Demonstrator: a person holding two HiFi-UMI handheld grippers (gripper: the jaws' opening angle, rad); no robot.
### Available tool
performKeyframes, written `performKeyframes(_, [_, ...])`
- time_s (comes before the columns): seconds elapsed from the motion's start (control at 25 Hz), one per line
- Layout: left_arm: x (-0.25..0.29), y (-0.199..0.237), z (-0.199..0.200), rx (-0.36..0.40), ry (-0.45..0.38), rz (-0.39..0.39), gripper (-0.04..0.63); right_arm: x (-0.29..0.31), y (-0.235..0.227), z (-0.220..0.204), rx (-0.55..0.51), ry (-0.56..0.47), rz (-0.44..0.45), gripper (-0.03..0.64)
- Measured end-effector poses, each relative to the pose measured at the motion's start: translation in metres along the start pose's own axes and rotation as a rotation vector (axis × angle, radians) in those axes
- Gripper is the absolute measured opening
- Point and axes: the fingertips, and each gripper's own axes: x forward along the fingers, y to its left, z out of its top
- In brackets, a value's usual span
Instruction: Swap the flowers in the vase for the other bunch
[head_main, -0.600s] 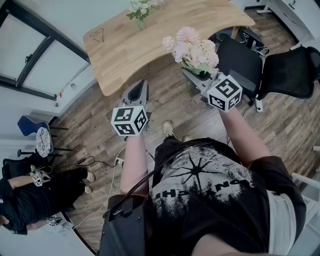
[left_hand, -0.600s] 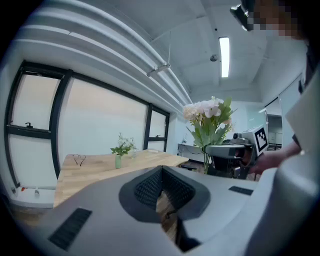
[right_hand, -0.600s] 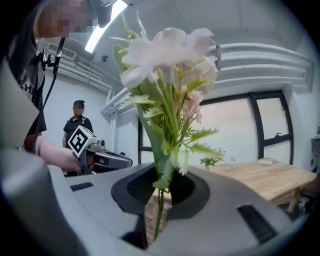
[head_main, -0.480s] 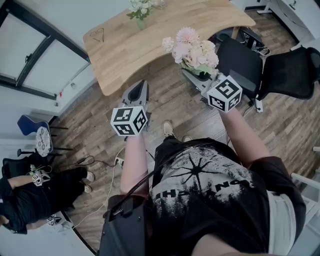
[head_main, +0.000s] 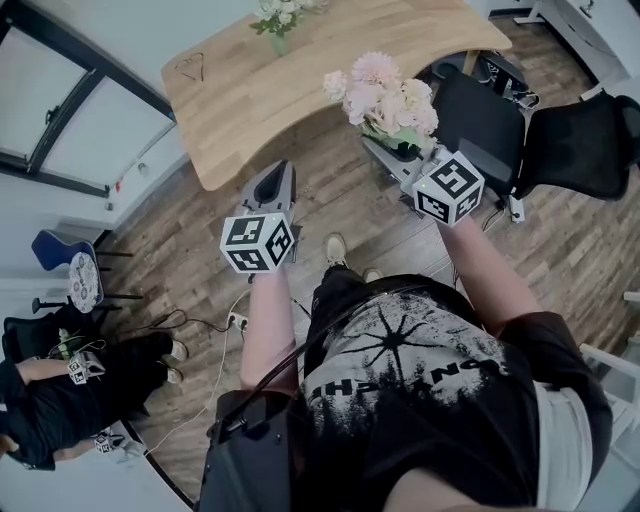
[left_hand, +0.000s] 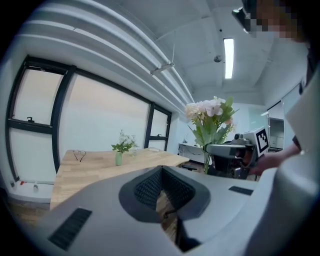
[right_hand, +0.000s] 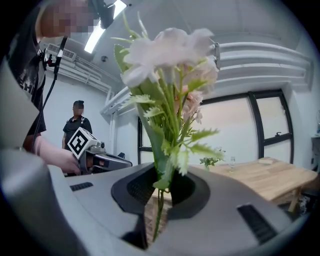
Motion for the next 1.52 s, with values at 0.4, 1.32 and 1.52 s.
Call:
performKeyframes(0.4, [0.031, 0.04, 0.004, -0.02, 0.001, -0.013, 0.014, 0.04, -0.024, -0.004, 0.006, 0.015, -0.017, 0.054])
performKeyframes(1.32, [0.194, 0.171, 0.08, 0.028, 0.011, -0.172, 0.014, 0.187, -0.15, 0.018, 0.013, 0.011, -0.175, 0.054])
performKeyframes(1.52, [0.219, 0.185, 0.091, 0.045, 0.001, -0.212, 0.014, 0.203, -0.167, 0.019, 0.005, 0.0, -0.216, 0.055])
